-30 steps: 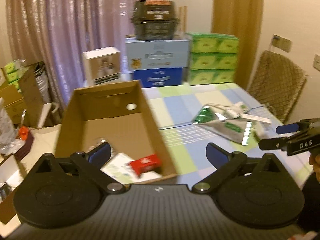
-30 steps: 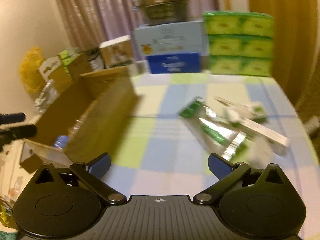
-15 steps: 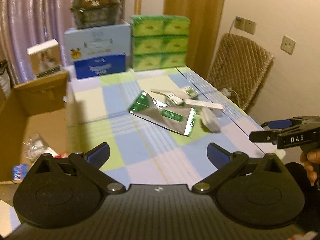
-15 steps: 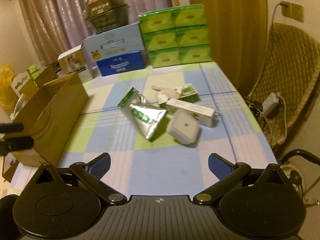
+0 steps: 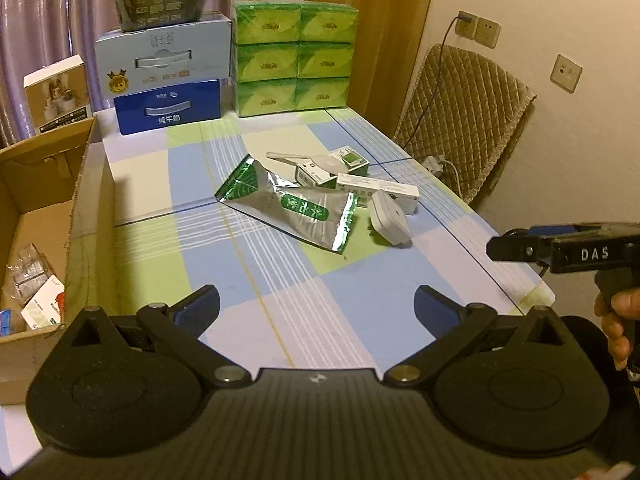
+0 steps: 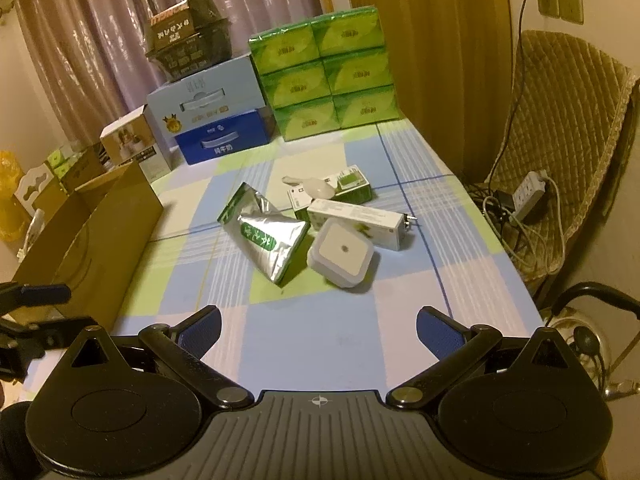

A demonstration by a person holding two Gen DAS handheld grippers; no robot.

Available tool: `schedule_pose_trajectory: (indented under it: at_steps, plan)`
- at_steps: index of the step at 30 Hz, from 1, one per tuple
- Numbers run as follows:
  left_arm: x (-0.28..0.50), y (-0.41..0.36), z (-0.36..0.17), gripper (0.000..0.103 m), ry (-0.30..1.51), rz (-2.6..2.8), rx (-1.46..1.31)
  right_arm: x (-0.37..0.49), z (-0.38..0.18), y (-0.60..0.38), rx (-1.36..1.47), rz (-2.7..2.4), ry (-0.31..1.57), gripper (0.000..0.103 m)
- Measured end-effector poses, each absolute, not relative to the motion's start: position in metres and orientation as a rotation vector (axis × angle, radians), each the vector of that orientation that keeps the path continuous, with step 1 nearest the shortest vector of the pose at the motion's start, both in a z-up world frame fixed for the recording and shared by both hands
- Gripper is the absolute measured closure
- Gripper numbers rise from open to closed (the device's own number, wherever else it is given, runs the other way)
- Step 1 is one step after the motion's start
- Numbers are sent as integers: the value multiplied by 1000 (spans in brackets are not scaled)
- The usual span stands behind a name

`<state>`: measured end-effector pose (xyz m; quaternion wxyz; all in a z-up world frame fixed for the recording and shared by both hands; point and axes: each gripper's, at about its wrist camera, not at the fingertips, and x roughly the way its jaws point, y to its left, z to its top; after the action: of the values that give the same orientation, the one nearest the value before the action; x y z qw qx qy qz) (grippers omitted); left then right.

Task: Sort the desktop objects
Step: 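Move both tools back over the table toward remaining items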

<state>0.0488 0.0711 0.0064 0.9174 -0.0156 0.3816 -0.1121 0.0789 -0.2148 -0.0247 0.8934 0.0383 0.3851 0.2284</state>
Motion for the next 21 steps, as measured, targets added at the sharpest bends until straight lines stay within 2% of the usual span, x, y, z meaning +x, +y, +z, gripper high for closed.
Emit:
schedule_pose_trajectory:
  at_steps: [13, 21]
  plan:
    - [73, 65, 3, 1, 788, -236, 2, 115, -11, -203, -149, 583, 794, 2]
    - [101, 63, -13, 1, 811, -218, 1, 151, -45, -199, -47, 559, 877, 2]
